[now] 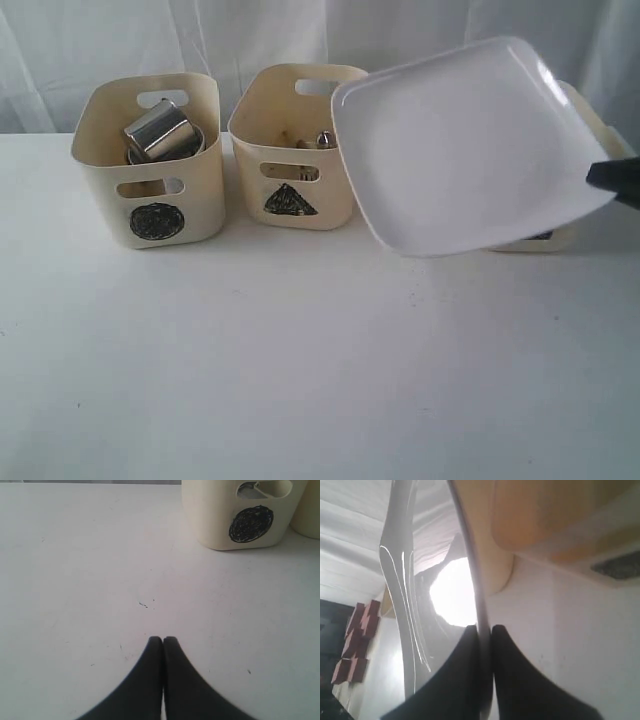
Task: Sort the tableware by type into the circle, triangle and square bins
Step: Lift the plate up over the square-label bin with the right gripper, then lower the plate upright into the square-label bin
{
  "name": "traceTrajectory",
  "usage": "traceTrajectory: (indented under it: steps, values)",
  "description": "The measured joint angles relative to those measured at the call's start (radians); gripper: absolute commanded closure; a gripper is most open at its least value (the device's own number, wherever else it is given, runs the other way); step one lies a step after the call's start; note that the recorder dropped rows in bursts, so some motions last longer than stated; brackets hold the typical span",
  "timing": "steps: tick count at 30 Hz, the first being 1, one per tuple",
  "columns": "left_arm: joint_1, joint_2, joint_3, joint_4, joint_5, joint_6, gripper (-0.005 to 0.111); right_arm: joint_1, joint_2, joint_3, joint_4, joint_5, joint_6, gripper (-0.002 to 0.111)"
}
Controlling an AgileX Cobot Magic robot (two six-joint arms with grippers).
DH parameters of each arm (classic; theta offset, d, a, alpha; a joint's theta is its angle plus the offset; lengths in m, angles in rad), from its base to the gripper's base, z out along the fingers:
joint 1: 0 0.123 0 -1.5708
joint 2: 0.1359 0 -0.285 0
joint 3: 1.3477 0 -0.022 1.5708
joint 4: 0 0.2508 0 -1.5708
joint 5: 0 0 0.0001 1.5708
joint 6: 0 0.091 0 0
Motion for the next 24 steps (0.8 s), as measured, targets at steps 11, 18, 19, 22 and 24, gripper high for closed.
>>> traceTrajectory:
  steps: [11, 18, 19, 22, 24]
  values:
    - [0.000, 0.000, 0.000, 0.000, 0.000, 0.000, 0.107, 0.000, 0.016, -0.194, 0.197, 0.012, 0.058, 0.108]
    - [0.000, 0.000, 0.000, 0.000, 0.000, 0.000, 0.107, 0.000, 0.078, -0.307, 0.194, -0.055, 0.064, 0.108]
    - [0.000, 0.000, 0.000, 0.000, 0.000, 0.000, 0.107, 0.000, 0.086, -0.319, 0.194, -0.070, 0.064, 0.108]
    - [0.000, 0.000, 0.000, 0.000, 0.000, 0.000, 0.107, -0.002, 0.110, -0.362, 0.194, -0.110, 0.065, 0.108]
    - [0.000, 0.000, 0.000, 0.000, 0.000, 0.000, 0.107, -0.007, 0.126, -0.387, 0.194, -0.133, 0.065, 0.108]
